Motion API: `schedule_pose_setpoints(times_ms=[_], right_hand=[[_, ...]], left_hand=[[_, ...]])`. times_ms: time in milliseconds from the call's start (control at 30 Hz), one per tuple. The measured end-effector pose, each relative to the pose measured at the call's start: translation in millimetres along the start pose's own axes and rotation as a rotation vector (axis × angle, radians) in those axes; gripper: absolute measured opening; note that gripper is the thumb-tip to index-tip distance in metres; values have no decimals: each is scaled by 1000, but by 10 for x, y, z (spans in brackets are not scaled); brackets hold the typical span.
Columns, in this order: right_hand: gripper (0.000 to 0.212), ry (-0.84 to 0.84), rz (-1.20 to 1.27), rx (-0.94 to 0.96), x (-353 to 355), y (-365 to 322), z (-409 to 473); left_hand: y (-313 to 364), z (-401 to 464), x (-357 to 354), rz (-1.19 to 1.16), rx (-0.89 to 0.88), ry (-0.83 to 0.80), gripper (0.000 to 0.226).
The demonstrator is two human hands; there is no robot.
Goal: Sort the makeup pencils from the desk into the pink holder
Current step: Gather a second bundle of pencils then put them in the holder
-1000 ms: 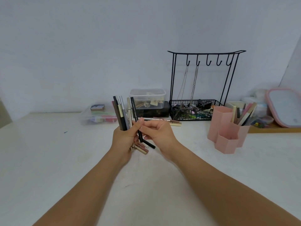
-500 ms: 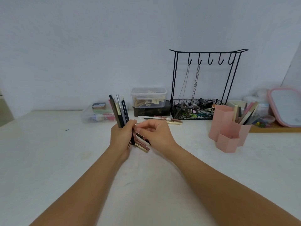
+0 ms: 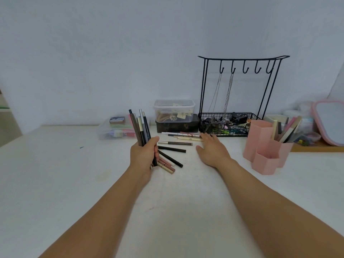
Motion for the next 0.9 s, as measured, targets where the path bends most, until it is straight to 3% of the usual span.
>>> schedule_pose_setpoints(times_ms=[233, 500, 733, 900], right_hand=[[69, 27, 44, 44, 0, -6, 86], [55, -70, -126, 112, 16, -30, 298], [31, 168, 47, 166, 159, -131, 110], [19, 249, 190, 171, 258, -149, -31]], left_hand=[[-41, 11, -26, 19, 20, -2, 33], [-56, 26, -66, 15, 21, -25, 31], [-59, 26, -56, 25, 24, -8, 29], [-63, 5, -60, 29, 28, -14, 31]])
Point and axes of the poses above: each hand's wrist, its own z-axis towards the middle knuckle, its own x-axis out of the back of the hand, y = z × x, the point moved 10 cm from there along z, towards the middle knuckle, and after that the axes turned 13 degrees about x, right-handed, at the moved point
